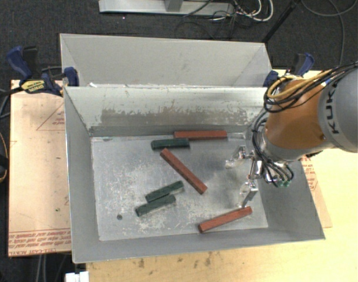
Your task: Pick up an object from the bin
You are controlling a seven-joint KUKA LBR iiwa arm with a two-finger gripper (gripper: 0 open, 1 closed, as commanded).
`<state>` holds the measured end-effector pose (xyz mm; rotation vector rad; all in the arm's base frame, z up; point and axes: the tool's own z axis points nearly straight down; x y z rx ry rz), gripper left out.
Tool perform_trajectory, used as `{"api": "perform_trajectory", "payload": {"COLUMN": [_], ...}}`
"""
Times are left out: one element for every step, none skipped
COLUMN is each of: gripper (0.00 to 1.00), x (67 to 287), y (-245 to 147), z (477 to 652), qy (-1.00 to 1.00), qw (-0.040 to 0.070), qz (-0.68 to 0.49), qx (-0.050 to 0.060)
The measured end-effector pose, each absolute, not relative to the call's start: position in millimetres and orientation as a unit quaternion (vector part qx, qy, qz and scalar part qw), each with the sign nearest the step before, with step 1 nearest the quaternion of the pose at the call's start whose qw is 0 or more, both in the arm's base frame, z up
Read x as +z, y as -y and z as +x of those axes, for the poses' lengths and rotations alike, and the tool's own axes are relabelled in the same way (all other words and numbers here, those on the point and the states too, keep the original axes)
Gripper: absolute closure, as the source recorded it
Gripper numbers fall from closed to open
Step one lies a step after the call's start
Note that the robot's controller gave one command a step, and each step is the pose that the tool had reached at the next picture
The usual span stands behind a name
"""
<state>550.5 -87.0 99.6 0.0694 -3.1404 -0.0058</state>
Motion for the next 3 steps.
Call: {"api": "perform_trajectory", "payload": {"gripper": [0.0,0.0,0.0], "x": [95,95,94], "y": [52,33,43], "z": [527.7,521.7,519.7], "qy": [1.0,1.0,1.0], "qw": [0.0,0.0,-0.001], "qz": [0.023,0.031,0.03], "qx": [0.0,-0.003,-0.002]}}
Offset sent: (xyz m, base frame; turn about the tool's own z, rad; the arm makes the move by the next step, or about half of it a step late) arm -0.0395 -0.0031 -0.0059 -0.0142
